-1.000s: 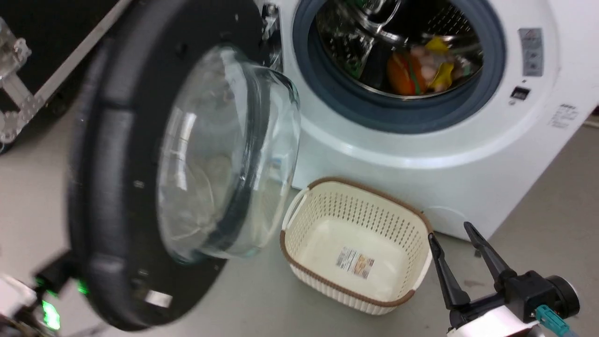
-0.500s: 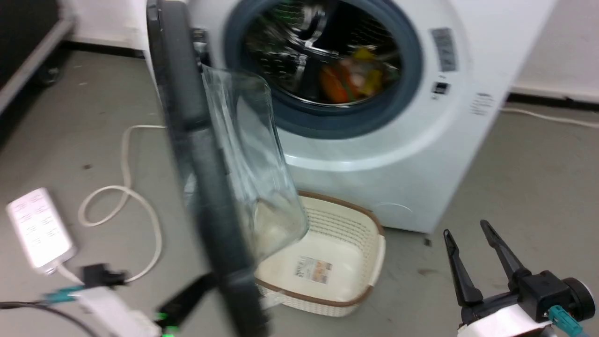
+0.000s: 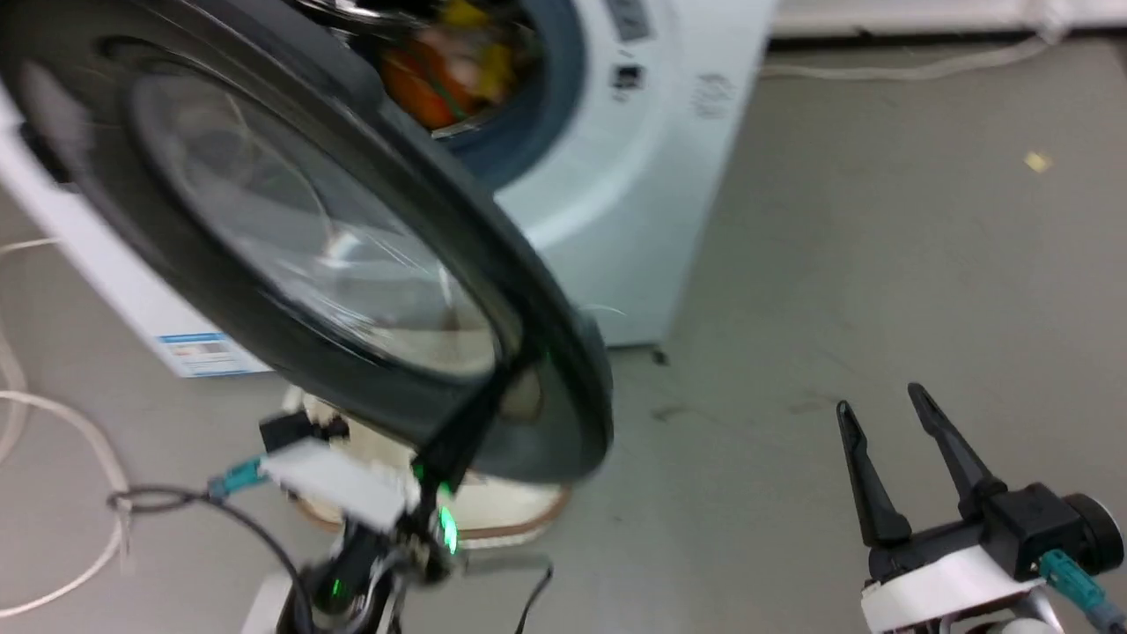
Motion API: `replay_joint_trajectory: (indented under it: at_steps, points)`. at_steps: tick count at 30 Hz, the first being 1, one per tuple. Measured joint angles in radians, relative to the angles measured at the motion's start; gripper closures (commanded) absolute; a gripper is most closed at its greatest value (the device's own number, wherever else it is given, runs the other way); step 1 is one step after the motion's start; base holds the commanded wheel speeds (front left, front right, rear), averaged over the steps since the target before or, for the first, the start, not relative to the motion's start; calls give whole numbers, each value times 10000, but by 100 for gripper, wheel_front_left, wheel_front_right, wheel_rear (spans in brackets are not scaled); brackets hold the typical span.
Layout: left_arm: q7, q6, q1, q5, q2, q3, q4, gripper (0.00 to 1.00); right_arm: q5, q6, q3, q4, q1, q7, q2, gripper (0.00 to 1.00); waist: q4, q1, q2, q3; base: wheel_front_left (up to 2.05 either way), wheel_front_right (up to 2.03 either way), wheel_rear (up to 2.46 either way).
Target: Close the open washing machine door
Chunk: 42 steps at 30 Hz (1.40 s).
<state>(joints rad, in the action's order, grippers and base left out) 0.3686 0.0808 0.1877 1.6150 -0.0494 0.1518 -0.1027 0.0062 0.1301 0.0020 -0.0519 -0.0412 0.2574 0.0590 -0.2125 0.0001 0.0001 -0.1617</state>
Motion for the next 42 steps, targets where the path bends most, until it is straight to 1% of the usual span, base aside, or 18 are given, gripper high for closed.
replay_joint_trajectory:
  at_steps: [4,8,12,15,20,24,27,30,31,32,33,35,37,38,40,41,42]
  points:
    - [-1076,2,1307,537,-15,366,-863,100,130,0,56,-21,-180,0,-12,0,-696,0,0,-436,0,0,0]
    - [-2236,4,2727,794,10,581,-1893,100,242,0,121,-63,-314,0,-23,0,-1267,1,0,-878,0,0,0]
    - [-3336,69,4106,1137,8,617,-3051,100,309,0,219,-107,-413,0,-36,0,-1676,1,0,-1261,0,0,0]
    - [-3927,234,4958,1778,10,637,-3829,100,347,0,255,-146,-492,0,-40,0,-1834,1,0,-1450,0,0,0]
    - [-4307,368,5799,1960,12,1141,-4987,100,514,0,370,-194,-515,0,-46,0,-1713,0,0,-1463,0,0,0]
    - [-4314,426,5817,1415,4,1659,-5442,100,506,0,366,-205,-519,0,-54,0,-1485,0,0,-1283,0,0,0]
    - [-4312,453,5321,790,-77,2040,-4907,100,428,0,307,-194,-512,0,-56,0,-1275,0,1,-1042,0,0,0]
    - [-4531,453,4116,63,-420,2428,-3850,100,263,0,201,-174,-459,0,-58,0,-1035,-2,1,-699,0,0,0]
    - [-4658,453,3603,-207,-610,2577,-3492,77,221,0,150,-155,-406,2,-63,0,-943,-1,0,-571,0,0,0]
    - [-4838,453,3090,-543,-821,2757,-3116,41,173,0,94,-142,-325,0,-59,0,-837,-2,0,-446,0,0,0]
    - [-5124,453,2593,-1020,-1099,2961,-2800,0,117,-2,52,-113,-199,0,-58,0,-713,-3,0,-318,0,0,0]
    - [-5869,453,1748,-2117,-1716,3208,-2359,0,63,0,12,-105,58,0,-54,0,-448,-3,0,-67,0,0,0]
    - [-6201,453,1162,-3992,-2523,3379,-2182,0,15,0,31,-107,291,0,-35,0,-154,-3,0,190,0,0,0]
    - [-6234,380,898,-5022,-2796,3219,-2138,0,15,0,21,-109,385,0,-17,0,4,-3,0,318,0,0,0]
    - [-6255,-40,314,-6715,-2769,2008,-1645,0,10,0,31,-102,558,2,21,0,331,-3,0,553,0,0,0]
    - [-6253,-186,14,-7505,-2606,1354,-1206,0,-4,0,46,-96,633,0,33,0,498,-3,0,672,0,0,0]
    - [-6259,-303,-291,-8192,-2326,711,-763,0,-10,0,46,-82,700,0,35,0,661,-4,0,784,0,0,0]
